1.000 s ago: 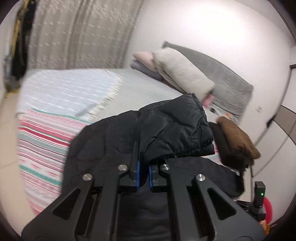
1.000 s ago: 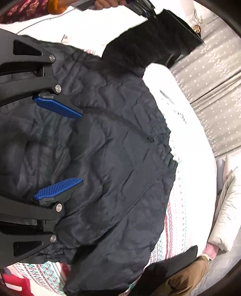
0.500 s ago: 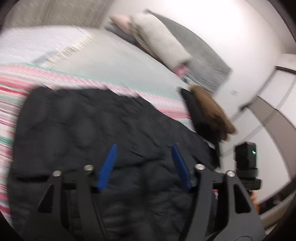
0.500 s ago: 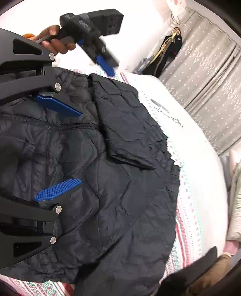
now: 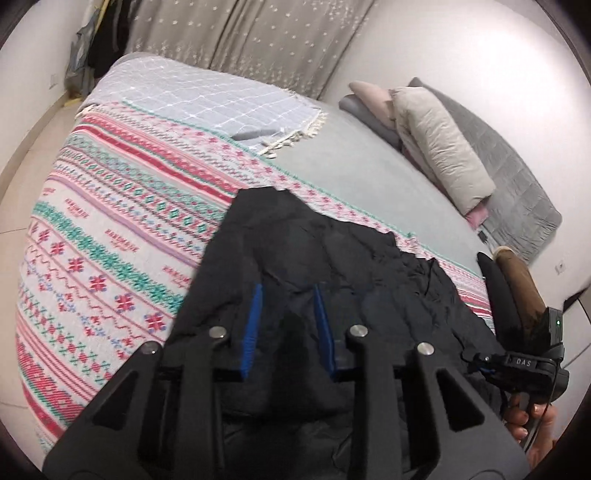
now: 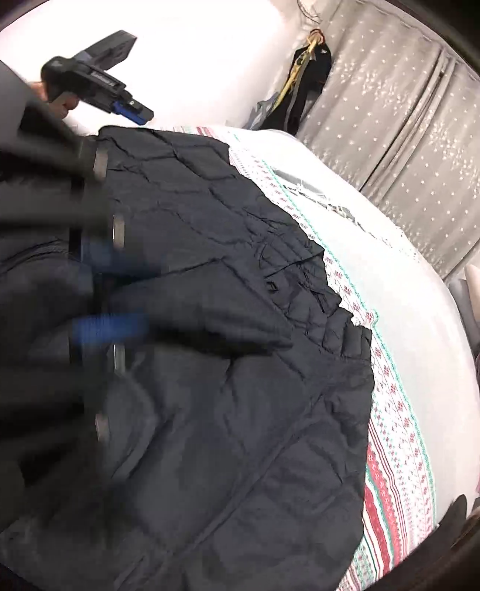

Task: Fold large clothes

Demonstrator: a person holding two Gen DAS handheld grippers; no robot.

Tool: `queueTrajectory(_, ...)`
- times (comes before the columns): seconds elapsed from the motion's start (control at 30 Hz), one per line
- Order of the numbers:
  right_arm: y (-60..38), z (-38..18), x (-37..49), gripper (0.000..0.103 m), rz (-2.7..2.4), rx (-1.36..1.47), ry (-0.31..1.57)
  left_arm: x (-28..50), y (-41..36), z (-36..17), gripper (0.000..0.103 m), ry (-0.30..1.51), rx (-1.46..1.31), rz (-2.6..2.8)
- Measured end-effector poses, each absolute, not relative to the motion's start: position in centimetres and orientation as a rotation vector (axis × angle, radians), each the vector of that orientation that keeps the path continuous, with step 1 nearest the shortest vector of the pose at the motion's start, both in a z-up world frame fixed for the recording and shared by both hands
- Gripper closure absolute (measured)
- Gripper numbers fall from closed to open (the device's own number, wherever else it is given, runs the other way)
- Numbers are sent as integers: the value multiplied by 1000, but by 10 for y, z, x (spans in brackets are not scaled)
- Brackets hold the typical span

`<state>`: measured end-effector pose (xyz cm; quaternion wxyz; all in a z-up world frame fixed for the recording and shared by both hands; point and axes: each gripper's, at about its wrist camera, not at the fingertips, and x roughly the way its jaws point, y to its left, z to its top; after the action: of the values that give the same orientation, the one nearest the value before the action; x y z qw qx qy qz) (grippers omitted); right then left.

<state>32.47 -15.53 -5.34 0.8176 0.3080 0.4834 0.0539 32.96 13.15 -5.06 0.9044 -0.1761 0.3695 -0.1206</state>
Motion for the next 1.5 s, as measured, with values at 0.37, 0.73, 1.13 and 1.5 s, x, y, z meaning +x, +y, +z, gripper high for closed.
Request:
queueTrajectory(0.37, -155, -65, 283, 94, -32, 426, 1017, 345, 87, -102, 72, 1007, -141, -201)
queueTrajectory(0.73, -226, 25, 221, 34, -355, 338, 794, 312, 68, -44, 23, 925, -160, -241)
queueTrajectory(1.13, -375, 25, 163, 31, -870, 223, 746, 284, -31, -1, 22, 970, 86, -420)
queueTrajectory(1.5, -424, 42, 119, 100, -806, 409, 512, 255, -203, -44, 65, 1012, 161, -815)
